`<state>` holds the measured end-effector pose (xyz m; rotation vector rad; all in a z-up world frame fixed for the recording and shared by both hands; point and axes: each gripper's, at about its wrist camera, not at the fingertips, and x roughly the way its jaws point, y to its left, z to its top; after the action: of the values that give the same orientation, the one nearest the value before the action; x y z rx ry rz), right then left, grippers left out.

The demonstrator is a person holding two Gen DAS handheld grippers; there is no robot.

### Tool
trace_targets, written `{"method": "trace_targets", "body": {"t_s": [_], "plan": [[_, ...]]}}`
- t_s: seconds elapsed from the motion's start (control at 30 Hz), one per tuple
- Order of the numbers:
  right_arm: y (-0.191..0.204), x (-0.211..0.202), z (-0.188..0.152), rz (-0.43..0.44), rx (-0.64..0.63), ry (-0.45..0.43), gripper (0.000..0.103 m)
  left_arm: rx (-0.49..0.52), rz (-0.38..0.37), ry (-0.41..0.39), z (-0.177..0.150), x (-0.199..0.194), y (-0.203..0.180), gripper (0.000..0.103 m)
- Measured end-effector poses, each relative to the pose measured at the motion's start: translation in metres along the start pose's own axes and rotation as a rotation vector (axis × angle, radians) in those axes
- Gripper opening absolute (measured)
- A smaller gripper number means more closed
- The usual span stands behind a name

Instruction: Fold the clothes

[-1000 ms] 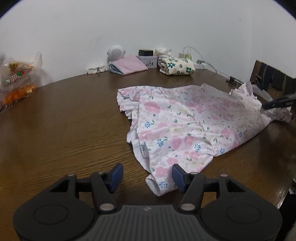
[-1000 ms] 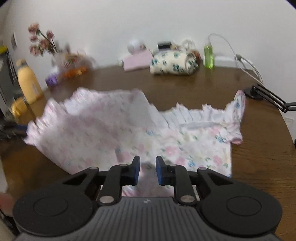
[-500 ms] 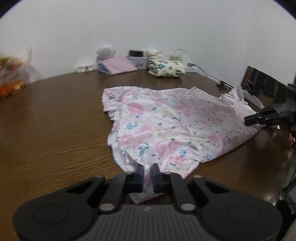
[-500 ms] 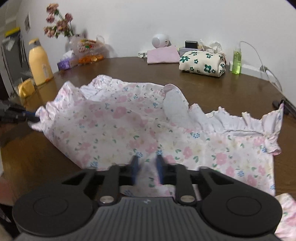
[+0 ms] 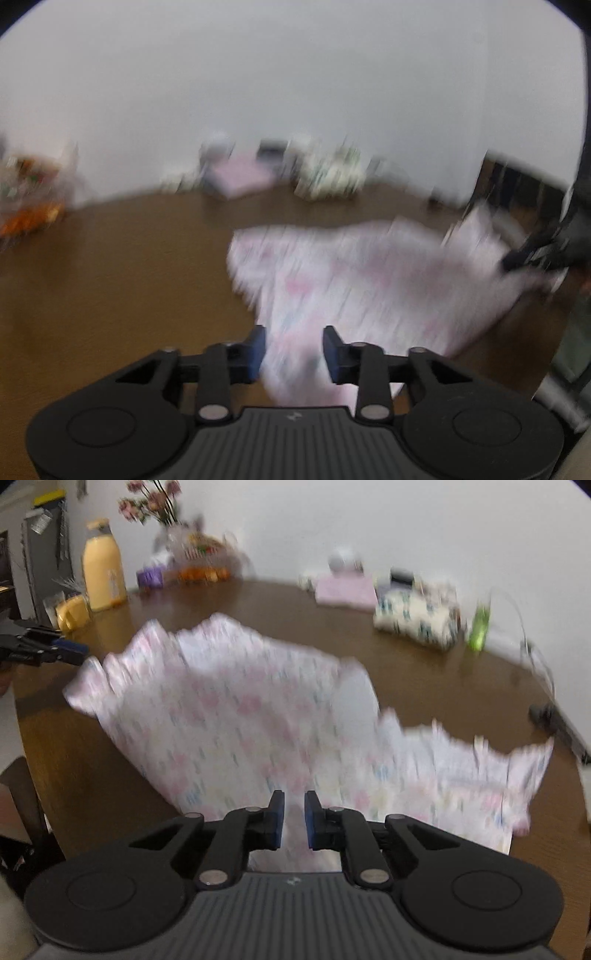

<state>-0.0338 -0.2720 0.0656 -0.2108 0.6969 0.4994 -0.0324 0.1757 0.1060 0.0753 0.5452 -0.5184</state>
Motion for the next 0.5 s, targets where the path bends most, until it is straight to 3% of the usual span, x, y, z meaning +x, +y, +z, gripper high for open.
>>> {"method": "trace_targets", "body": {"t_s": [0.07, 0.17, 0.23, 0.33, 0.4, 0.5], "plan": [[0.013, 0.0, 0.014, 0.036, -0.046, -0.054, 0.013, -0.014, -0.091, -0.034, 0.017, 0.013, -0.008, 0.039], [0.031, 0.026, 0.03, 0.084, -0.117, -0.048, 0.013, 0.056, -0.148, 0.049, 0.03, 0.062, -0.03, 0.039], [0.038, 0.048, 0.035, 0.081, -0.159, -0.023, 0.013, 0.084, -0.129, 0.13, 0.029, 0.088, -0.034, 0.033], [0.035, 0.066, 0.037, 0.065, -0.179, 0.001, 0.014, 0.125, -0.099, 0.251, 0.027, 0.128, -0.04, 0.033], [0.028, 0.071, 0.035, 0.066, -0.18, 0.031, 0.016, 0.112, -0.107, 0.279, 0.024, 0.132, -0.034, 0.036], [0.017, 0.063, 0.038, 0.072, -0.177, 0.032, 0.026, 0.093, -0.102, 0.258, 0.036, 0.125, -0.02, 0.036]]}}
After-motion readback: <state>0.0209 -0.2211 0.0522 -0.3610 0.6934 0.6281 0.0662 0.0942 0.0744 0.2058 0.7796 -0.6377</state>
